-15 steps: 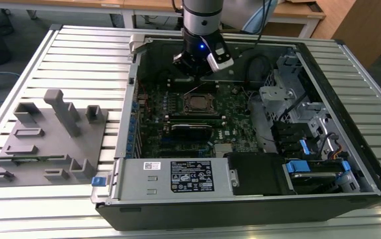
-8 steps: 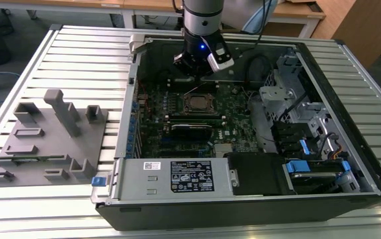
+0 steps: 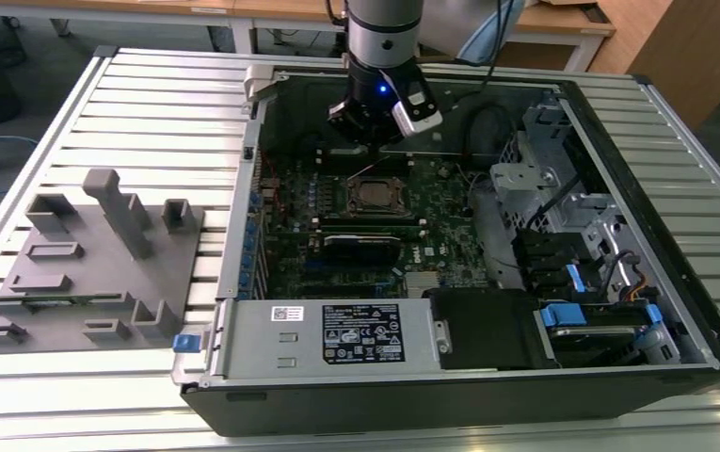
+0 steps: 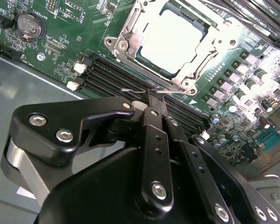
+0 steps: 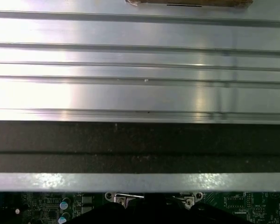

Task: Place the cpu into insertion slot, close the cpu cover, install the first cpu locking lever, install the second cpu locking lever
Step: 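Install the first cpu locking lever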

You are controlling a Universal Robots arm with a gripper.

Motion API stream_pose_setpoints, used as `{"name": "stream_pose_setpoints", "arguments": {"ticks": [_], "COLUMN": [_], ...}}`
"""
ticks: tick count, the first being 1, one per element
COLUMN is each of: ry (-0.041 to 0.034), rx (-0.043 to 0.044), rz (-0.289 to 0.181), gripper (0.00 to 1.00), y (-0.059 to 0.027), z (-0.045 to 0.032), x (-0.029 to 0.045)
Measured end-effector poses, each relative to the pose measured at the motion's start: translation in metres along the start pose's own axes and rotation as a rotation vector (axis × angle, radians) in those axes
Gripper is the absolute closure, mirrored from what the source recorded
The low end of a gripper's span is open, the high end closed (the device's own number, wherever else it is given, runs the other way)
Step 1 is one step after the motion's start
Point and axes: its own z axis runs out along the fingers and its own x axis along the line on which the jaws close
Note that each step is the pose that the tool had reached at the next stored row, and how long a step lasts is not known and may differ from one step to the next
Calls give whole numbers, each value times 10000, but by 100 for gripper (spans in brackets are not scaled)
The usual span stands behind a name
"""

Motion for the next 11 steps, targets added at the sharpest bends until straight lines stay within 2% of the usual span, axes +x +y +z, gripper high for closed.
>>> {"name": "stream_pose_setpoints", "arguments": {"ticks": [11], "ry": [-1], "rx": [-10], "rz": [0], "gripper": [89], "y": [13], "z": [17], "x": [1]}}
